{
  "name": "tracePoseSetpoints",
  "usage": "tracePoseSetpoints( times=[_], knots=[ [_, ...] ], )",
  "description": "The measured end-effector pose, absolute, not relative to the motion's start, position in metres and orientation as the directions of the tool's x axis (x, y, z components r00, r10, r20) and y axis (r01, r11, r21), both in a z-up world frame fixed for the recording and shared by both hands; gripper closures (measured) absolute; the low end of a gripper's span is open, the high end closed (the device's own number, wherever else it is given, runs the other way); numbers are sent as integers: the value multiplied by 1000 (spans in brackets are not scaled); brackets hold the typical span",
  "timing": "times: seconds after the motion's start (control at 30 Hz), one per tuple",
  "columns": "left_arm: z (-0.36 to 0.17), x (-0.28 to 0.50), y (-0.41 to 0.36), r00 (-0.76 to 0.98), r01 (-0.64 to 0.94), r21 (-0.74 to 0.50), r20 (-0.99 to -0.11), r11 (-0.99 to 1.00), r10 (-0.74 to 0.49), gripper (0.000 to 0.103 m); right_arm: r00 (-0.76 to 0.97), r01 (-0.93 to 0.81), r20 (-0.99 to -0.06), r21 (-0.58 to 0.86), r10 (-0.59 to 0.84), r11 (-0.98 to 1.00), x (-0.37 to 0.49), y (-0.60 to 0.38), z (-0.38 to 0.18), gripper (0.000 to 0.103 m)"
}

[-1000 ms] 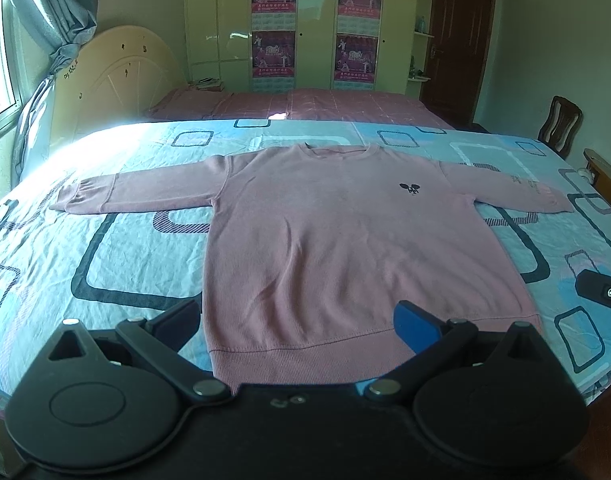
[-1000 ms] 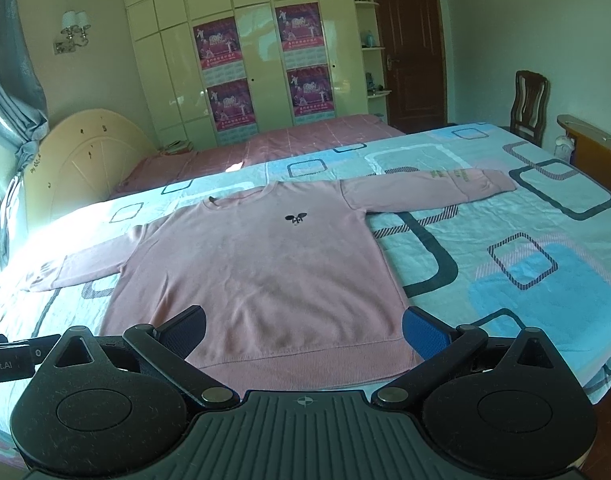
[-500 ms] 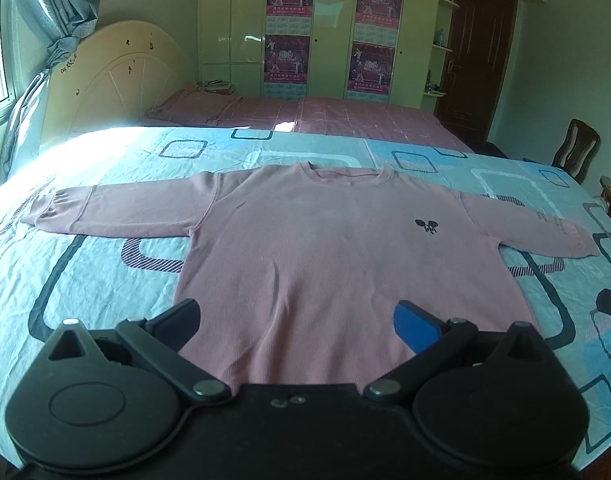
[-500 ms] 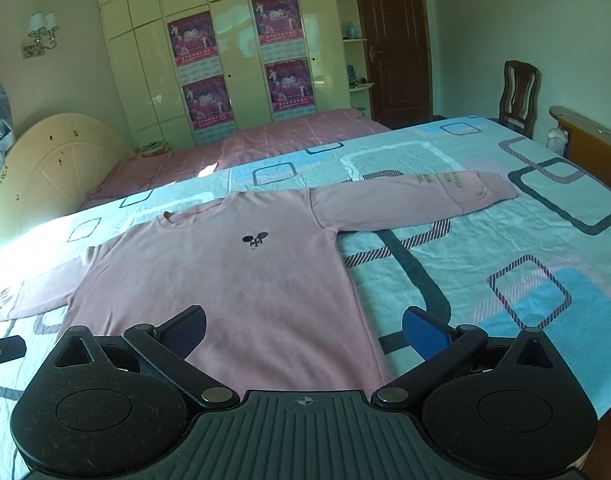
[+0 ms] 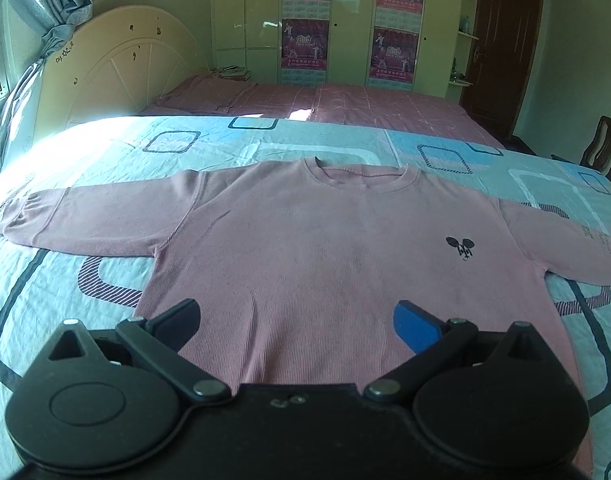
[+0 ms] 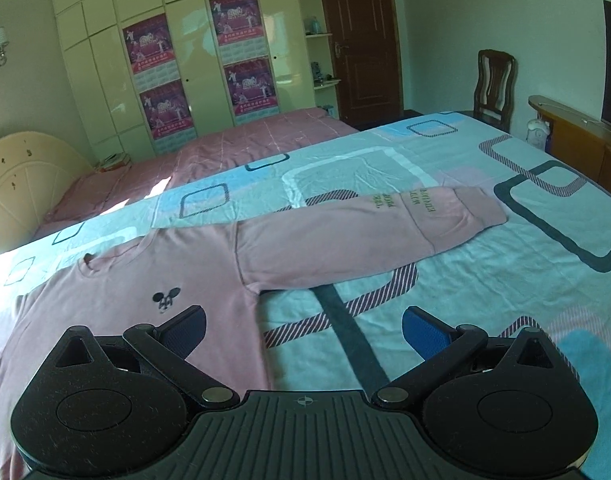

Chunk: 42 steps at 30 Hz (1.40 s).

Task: Fold small clothes
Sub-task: 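Move the right tool to a sleeve cuff and close on it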

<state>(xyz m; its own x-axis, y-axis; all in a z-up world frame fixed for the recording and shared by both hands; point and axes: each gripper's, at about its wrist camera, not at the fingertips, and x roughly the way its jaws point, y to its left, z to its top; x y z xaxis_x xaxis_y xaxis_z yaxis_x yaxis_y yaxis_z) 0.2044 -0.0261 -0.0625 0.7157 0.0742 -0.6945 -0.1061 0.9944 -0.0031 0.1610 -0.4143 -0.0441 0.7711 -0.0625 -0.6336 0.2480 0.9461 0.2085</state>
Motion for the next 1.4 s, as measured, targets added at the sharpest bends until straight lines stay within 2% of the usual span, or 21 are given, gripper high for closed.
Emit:
tracePoseSetpoints(
  times=[0.43, 0.9, 0.93, 0.97, 1.0, 1.2, 1.23, 1.27, 1.4],
  knots=[
    [-92, 273, -54, 683, -106, 78, -719, 991, 129, 0, 701, 429, -693, 217, -171, 877, 237, -521, -104, 1],
    [-108, 301, -60, 658, -89, 133, -736, 987, 159, 0, 620, 580, -737, 200, -269, 790, 289, -598, -153, 1],
    [-109, 303, -59, 657, -90, 138, -736, 986, 163, 0, 616, 586, -739, 199, -272, 785, 292, -602, -156, 6],
    [-109, 303, -58, 657, -91, 140, -736, 986, 166, 0, 612, 590, -745, 206, -266, 781, 294, -605, -158, 22],
    [-109, 305, -57, 657, -94, 142, -735, 985, 169, 0, 611, 596, -749, 220, -258, 772, 296, -609, -161, 28],
    [-113, 311, -49, 645, -104, 149, -743, 983, 181, 0, 613, 608, -745, 234, -261, 759, 307, -618, -165, 30],
    [-114, 312, -48, 643, -103, 151, -744, 983, 182, 1, 611, 606, -747, 227, -263, 762, 310, -618, -166, 34],
    [-114, 313, -47, 642, -104, 152, -745, 983, 183, 1, 610, 604, -745, 218, -268, 767, 312, -618, -166, 46],
    [-115, 315, -42, 639, -91, 145, -751, 985, 169, 6, 614, 606, -739, 216, -278, 765, 316, -620, -168, 59]
  ],
)
